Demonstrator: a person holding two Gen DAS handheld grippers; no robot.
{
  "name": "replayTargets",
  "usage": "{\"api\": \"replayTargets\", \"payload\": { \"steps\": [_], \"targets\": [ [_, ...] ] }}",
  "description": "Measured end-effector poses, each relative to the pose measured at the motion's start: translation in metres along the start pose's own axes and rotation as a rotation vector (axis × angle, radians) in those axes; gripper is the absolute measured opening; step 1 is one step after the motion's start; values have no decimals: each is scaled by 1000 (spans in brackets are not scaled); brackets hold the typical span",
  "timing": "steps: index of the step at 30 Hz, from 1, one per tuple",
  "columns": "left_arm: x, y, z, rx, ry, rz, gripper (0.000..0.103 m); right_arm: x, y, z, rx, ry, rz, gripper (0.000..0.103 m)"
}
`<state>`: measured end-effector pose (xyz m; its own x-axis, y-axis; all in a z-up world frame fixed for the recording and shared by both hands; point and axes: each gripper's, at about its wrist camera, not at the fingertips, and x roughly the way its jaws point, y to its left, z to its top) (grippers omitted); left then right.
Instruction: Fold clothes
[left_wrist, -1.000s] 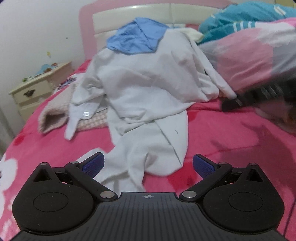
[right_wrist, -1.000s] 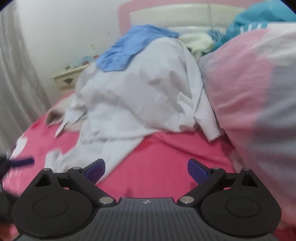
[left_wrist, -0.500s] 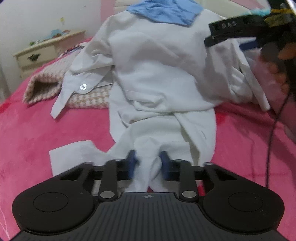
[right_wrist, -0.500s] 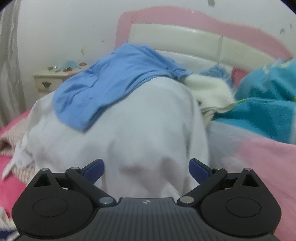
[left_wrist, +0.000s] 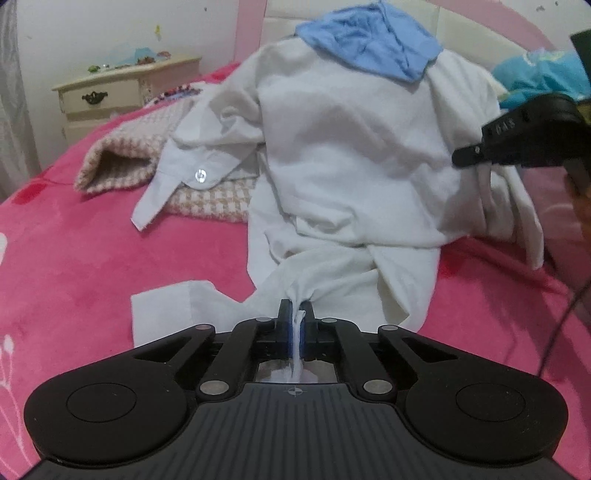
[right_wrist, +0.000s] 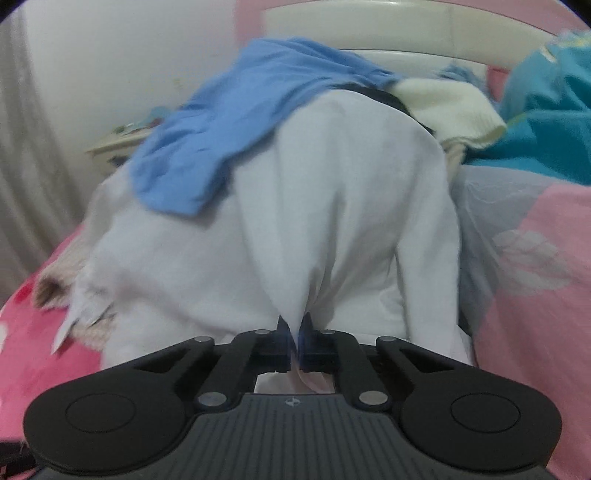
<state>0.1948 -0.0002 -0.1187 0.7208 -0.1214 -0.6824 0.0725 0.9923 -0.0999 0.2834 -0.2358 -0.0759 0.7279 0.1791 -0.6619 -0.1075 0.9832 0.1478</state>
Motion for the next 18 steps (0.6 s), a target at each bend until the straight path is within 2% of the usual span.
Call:
{"api": "replayTargets", "payload": {
  "steps": [3,6,10,14,18],
  "targets": [
    [-18,0,2,0,-35,-40,1,-25,11,-8,-60,14,91,4],
    [-42,2,0,11,-67,-87,1,-49,30,-17,-145,65,158,4],
    [-77,11,-6,-22,-73,-160,1,-81,48,-40,-181,124,237,4],
    [-116,21,-16,-9,-75,-227,1,-123,61,-66,-162,174,326,4],
    [-152,33,-30,-4,-53,-272,1,-166,69,-91,-149,223,369,4]
  ]
}}
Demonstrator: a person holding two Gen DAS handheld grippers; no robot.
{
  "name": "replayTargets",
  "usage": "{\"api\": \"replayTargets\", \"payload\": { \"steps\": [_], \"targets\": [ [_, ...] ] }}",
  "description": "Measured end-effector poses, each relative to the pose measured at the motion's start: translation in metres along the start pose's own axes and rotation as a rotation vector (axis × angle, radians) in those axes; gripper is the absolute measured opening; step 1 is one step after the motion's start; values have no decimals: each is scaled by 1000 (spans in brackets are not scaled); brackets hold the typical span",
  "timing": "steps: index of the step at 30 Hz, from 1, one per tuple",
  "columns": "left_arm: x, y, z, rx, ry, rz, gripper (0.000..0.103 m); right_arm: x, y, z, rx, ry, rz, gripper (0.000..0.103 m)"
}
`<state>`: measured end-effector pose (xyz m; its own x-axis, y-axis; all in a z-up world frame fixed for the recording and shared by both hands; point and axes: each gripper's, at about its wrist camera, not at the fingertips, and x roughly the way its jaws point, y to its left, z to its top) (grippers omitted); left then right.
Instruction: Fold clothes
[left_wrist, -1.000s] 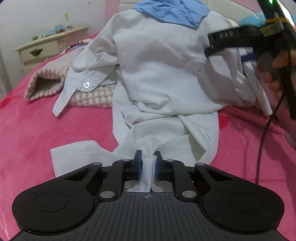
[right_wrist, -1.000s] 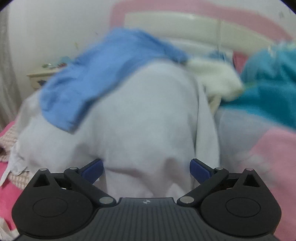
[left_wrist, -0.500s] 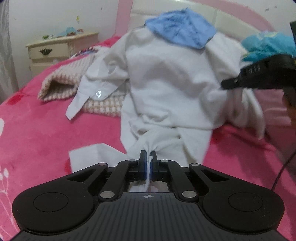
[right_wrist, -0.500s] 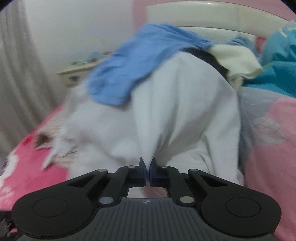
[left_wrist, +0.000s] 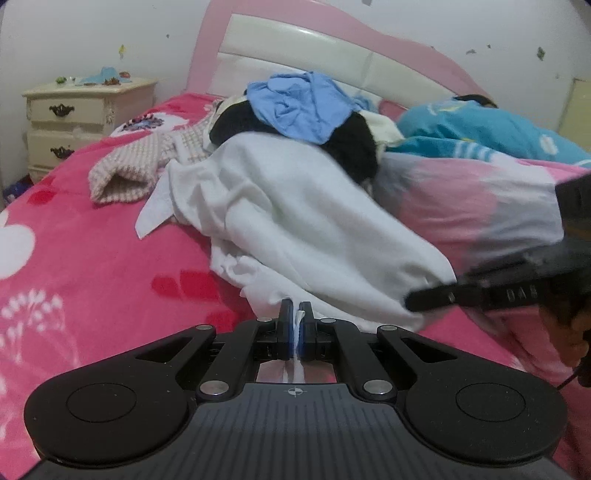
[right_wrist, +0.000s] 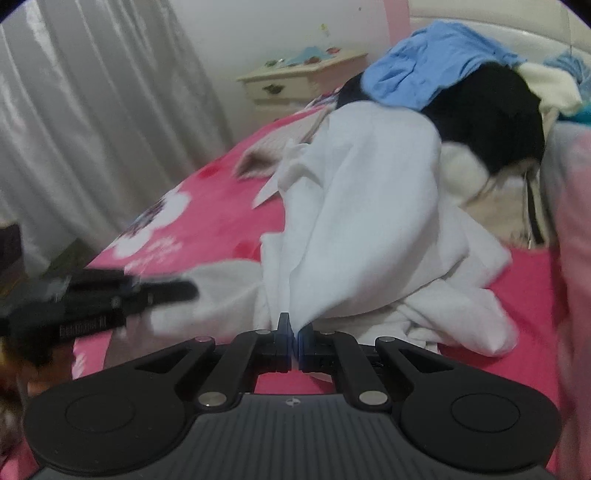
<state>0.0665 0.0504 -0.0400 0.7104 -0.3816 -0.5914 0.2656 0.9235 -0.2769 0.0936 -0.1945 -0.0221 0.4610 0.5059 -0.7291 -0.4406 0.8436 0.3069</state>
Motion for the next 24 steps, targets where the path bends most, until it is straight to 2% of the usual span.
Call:
{"api": "replayTargets", "payload": {
  "steps": [5,9,14,19,20,21,22,23,24],
  "targets": [
    [-41,2,-21,21,49,-38,1,-45,38,-45,5,43,76,4],
    [-67,1,-49,90,120,-22,1,-71,74,-90,-42,109,116,4],
    [-104,18,-79,75,198,38,1,-90,119,-146,-51,223,130,4],
    [-137,37,-93,91,279,136,2,-103,164,-198,-87,215,169,5],
    [-141,38,-96,113,285,162,7,-99,174,-209,-125,212,161,6],
    [-143,39,-98,138,298,182,18,-95,184,-219,-163,209,152,8],
    [-143,40,-99,153,313,202,26,-87,194,-229,-191,226,135,17],
    [-143,40,-98,151,303,223,37,-82,202,-238,-209,243,112,31],
    [-144,39,-97,149,294,245,39,-78,210,-246,-224,259,87,37]
  ]
}}
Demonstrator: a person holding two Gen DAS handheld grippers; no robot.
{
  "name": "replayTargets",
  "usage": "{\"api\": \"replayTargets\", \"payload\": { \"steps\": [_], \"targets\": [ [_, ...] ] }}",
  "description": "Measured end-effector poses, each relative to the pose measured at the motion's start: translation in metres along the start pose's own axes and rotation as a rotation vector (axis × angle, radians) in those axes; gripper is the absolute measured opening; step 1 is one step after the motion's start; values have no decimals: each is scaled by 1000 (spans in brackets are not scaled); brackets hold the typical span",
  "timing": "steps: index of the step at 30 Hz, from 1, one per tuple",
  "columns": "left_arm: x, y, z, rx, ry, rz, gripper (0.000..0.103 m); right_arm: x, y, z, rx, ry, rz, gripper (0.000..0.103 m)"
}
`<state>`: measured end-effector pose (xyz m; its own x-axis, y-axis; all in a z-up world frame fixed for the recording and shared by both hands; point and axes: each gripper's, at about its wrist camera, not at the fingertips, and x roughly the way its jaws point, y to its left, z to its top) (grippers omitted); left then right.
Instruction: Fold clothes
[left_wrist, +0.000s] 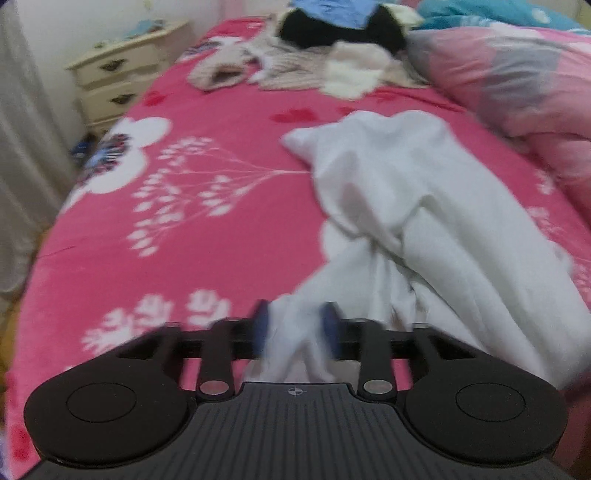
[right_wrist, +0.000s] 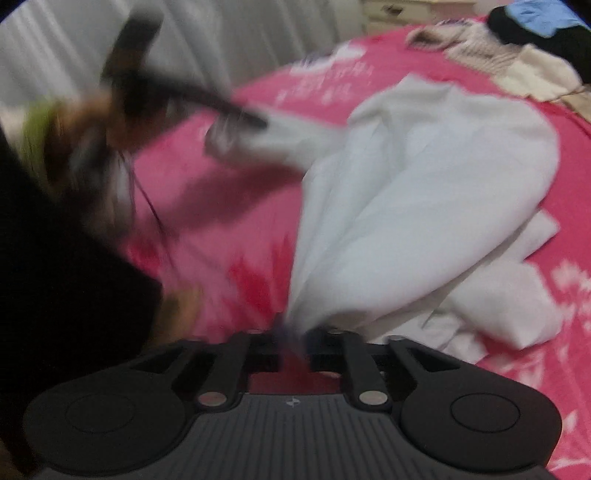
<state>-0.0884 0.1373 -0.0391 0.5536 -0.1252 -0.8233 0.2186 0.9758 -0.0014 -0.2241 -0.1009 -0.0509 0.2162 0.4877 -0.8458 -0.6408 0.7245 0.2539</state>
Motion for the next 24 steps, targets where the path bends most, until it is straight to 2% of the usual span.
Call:
{"api": "replayTargets", "payload": {
  "steps": [1,2,5,9,11,13,15,17,19,22,23,24],
  "targets": [
    [-1,-1,1,-6,-8,16,39,3,6,-2,-25,10,-22,46],
    [-3,-3,2,-9,-22,8,42,5,12,-4,-52,19,-44,51],
    [-3,-23,18,8,-73,-30,56,-6,20,-12,-108,-12,-47,59],
    [9,-69,45,130,-120,-86,75,-2,23,-11,-124,-26,-51,61],
    [23,-91,54,201,-121,-59,79,2,27,-11,-141,-45,-61,62],
    [42,-107,58,259,-98,-5,79,-6,28,-18,-159,-58,-78,62],
    [62,-108,63,240,-55,30,79,-4,24,-22,-153,-66,-88,64],
    [79,-101,66,196,-14,46,79,-6,18,-22,-121,-77,-87,66],
    [94,-87,67,111,33,43,78,-9,11,-21,-77,-98,-68,66],
    [106,-71,67,9,71,12,65,-15,5,-21,-54,-126,-72,66],
    [108,-66,66,-21,80,-6,54,-17,4,-21,-50,-138,-82,66],
    [111,-62,65,-52,87,-23,48,-19,2,-21,-47,-149,-94,66]
  ]
}}
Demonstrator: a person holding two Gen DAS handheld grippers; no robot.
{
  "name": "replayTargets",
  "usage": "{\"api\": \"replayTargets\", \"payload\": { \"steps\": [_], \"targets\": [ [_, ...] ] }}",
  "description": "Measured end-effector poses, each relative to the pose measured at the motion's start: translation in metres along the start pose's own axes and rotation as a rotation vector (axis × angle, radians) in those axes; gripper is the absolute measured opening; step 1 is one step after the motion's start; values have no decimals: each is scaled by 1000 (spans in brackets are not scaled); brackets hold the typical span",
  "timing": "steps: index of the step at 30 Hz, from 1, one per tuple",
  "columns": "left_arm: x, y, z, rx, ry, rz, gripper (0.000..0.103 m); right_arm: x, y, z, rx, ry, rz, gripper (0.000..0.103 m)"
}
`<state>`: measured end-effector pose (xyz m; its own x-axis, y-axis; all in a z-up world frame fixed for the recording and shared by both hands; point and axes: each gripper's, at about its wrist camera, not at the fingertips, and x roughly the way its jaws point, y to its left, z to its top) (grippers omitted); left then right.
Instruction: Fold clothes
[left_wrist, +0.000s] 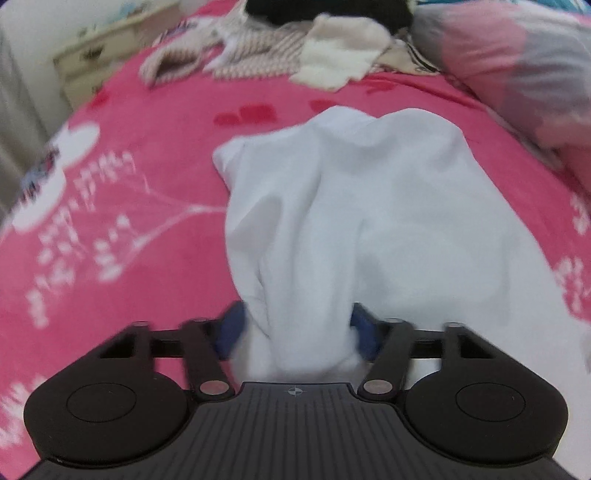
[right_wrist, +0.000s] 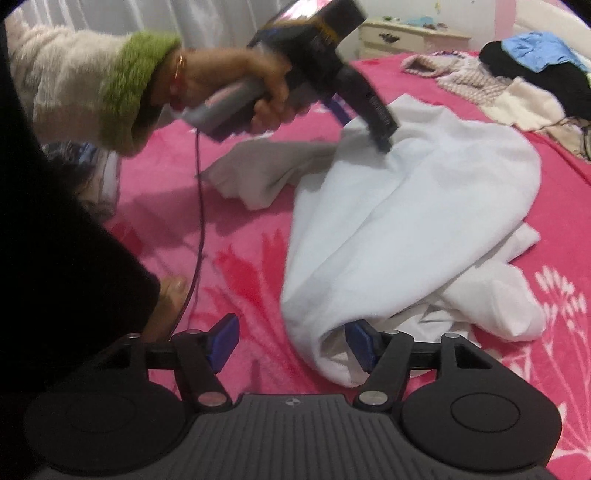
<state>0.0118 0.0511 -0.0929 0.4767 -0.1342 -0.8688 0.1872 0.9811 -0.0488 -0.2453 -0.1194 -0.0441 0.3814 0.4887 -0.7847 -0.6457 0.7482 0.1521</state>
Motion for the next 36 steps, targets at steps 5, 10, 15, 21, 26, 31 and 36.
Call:
{"api": "replayTargets", "payload": {
  "steps": [5,10,15,21,26,31,36],
  "targets": [
    [-12,5,-6,-63,-95,-31,21,-11,-12,2,69,-75,-78,66],
    [-31,5,-5,-86,-184,-67,8,-21,-13,7,59,-154,-194,70],
    [-44,2,-2,-101,-243,-105,5,-13,-21,11,83,-140,-249,77],
    [-58,-5,1,-102,-297,-181,5,4,-24,8,78,-65,-330,93],
    [-81,-22,3,-52,-367,-276,5,0,-40,4,132,-52,-343,97],
    [-97,-57,-6,100,-396,-341,5,-49,-73,0,206,-170,-337,97],
    [-84,-77,-26,173,-344,-379,5,-100,-110,7,343,-314,-329,97]
  ]
}}
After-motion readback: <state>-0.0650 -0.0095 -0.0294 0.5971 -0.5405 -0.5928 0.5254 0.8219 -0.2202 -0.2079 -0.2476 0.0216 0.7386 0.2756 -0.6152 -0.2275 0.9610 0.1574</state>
